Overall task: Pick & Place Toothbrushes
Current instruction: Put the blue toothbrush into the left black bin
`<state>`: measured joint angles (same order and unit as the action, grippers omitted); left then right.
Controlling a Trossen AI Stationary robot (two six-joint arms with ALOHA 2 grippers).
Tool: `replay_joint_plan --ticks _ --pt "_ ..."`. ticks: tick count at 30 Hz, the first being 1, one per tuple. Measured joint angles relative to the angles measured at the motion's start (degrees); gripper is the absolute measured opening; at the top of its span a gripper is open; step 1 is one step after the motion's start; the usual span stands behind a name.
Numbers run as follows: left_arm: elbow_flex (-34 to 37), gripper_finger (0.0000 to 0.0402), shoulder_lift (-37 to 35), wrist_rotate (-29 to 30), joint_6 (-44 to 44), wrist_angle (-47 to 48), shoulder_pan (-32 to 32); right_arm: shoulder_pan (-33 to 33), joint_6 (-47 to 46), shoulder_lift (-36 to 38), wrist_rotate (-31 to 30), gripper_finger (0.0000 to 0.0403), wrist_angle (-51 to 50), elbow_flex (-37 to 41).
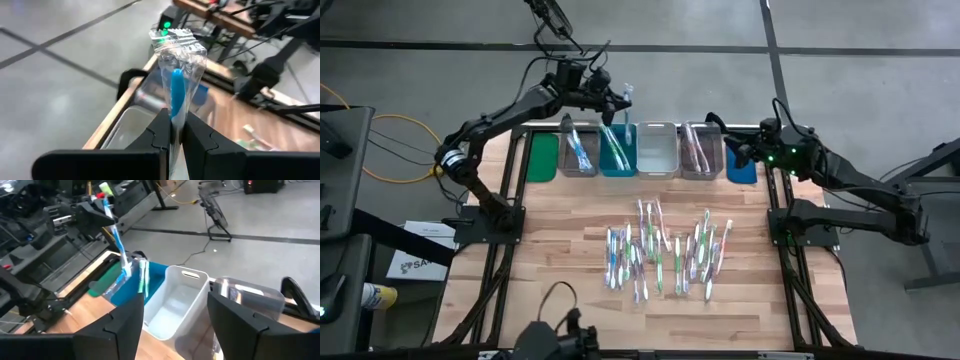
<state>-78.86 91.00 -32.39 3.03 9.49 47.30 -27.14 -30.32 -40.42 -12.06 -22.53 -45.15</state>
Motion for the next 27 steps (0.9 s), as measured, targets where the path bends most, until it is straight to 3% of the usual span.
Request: replay_joint_plan --ticks 6,11,18,27 --pt "7.52 0.0019 -4.14 2.93 2.09 -0.79 2.84 0.0 -0.1 -0.07 0.16 0.0208 -0.87 0.02" --pt "16.14 0.0019 -8.41 4.81 7.65 -7.41 4.73 0.02 -0.1 -0.59 0.17 0.0207 -0.89 0.02" --pt "28.05 0.0019 -13.91 13.57 18.49 -16.1 4.92 0.02 -0.1 -0.92 0.2 0.0207 -0.99 0.02" --pt "32.73 0.0019 -16.02 19.94 28.67 -18.67 4.84 0.02 -0.1 -1.13 0.22 0.0207 -1.23 0.02"
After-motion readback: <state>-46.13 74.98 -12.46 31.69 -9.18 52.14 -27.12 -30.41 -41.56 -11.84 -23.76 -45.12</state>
